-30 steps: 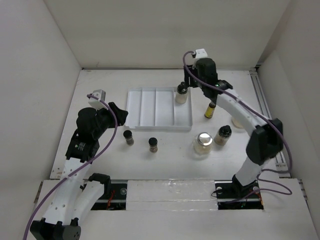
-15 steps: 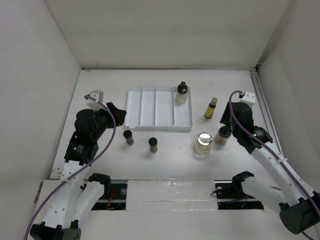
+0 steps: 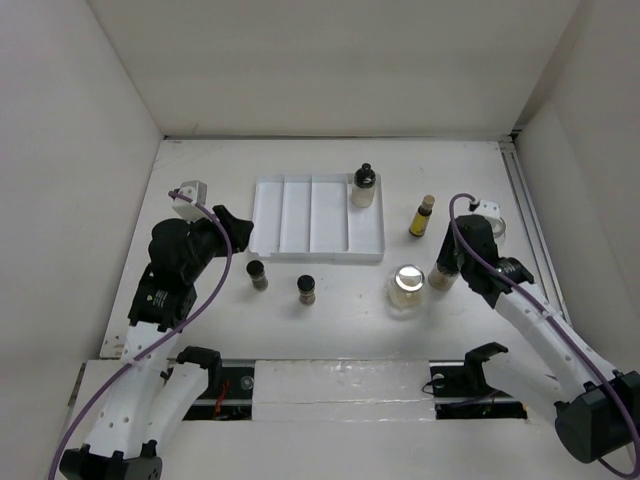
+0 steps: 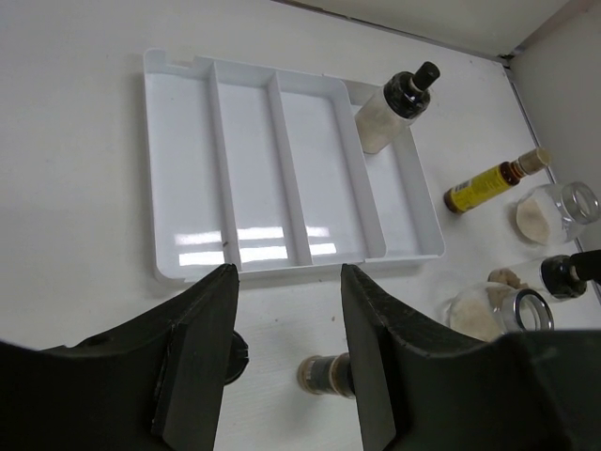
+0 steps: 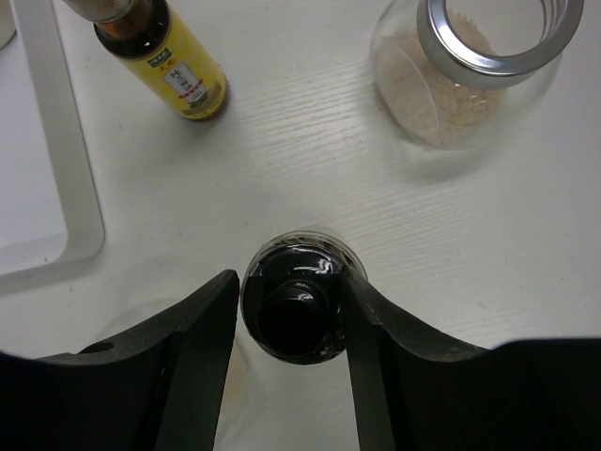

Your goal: Organize the condiment bottles

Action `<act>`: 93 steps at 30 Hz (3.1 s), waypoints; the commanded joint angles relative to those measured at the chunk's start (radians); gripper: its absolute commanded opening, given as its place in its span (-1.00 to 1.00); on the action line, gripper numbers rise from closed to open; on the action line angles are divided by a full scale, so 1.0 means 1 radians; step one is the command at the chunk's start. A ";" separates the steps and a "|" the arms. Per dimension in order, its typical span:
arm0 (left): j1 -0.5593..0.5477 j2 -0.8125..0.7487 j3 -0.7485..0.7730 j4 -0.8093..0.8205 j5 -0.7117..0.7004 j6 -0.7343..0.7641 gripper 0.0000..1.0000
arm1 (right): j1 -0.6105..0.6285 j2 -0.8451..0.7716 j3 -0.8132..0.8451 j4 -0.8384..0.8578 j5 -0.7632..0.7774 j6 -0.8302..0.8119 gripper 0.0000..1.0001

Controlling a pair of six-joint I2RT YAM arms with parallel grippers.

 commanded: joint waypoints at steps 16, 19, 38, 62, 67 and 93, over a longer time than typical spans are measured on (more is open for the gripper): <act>-0.004 -0.014 -0.002 0.041 0.017 -0.004 -0.13 | 0.004 -0.068 0.082 -0.064 0.023 0.032 -0.54; -0.004 -0.014 -0.002 0.041 0.017 -0.004 -0.13 | 0.032 -0.131 0.187 -0.100 -0.010 0.012 -0.56; 0.006 -0.014 -0.002 0.041 0.017 -0.004 -0.13 | 0.241 0.273 0.451 0.308 -0.282 -0.144 -0.61; 0.006 -0.014 -0.002 0.041 0.026 -0.004 -0.13 | 0.277 0.751 0.590 0.435 -0.040 -0.233 -0.04; 0.006 -0.014 -0.002 0.041 0.026 -0.004 -0.13 | 0.287 0.609 0.599 0.348 -0.050 -0.233 0.67; 0.006 -0.034 -0.002 0.041 0.026 -0.004 -0.13 | 0.399 0.125 0.094 -0.116 -0.069 0.085 1.00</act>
